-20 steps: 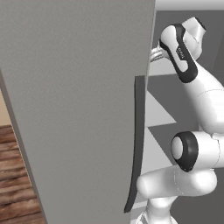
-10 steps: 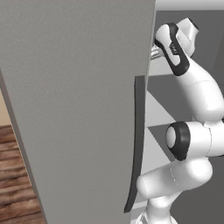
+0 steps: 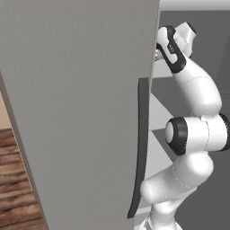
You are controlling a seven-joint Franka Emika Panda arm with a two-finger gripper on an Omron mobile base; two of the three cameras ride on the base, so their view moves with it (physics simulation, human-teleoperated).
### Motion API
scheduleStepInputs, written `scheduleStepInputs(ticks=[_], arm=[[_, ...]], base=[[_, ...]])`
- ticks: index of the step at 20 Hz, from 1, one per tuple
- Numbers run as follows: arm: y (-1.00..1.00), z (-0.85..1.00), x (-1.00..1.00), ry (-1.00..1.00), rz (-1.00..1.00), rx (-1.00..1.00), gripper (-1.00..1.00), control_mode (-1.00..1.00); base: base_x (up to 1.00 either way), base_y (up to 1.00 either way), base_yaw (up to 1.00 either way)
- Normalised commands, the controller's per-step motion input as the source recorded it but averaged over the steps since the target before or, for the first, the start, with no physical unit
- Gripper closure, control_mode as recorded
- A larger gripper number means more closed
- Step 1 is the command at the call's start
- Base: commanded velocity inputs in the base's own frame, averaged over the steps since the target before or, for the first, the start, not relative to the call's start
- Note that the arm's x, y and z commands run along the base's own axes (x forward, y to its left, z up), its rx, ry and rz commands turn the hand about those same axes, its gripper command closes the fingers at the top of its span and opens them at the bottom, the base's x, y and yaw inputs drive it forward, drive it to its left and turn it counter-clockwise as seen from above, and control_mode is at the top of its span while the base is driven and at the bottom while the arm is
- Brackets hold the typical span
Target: Take the tangerine, orange, and fish from the freezer and place them in the bowl on the counter.
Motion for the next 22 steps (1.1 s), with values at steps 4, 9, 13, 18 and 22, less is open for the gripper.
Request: scheduleStepInputs(ticks=[4, 9, 13, 18, 22], arm=[[0.00, 0.00, 0.40, 0.00, 0.00, 0.00, -1.00, -1.00], [0.00, -0.01, 0.33, 0.00, 0.00, 0.00, -1.00, -1.00], [0.00, -0.08, 0.28, 0.00, 0.00, 0.00, -1.00, -1.00], [0.00, -0.06, 0.21, 0.00, 0.00, 0.00, -1.00, -1.00], [0.00, -0.15, 0.16, 0.00, 0.00, 0.00, 1.00, -1.00]], base=[[0.00, 0.00, 0.00], [0.00, 0.00, 0.00], [0.00, 0.00, 0.00], [0.00, 0.00, 0.00], [0.00, 0.00, 0.00]])
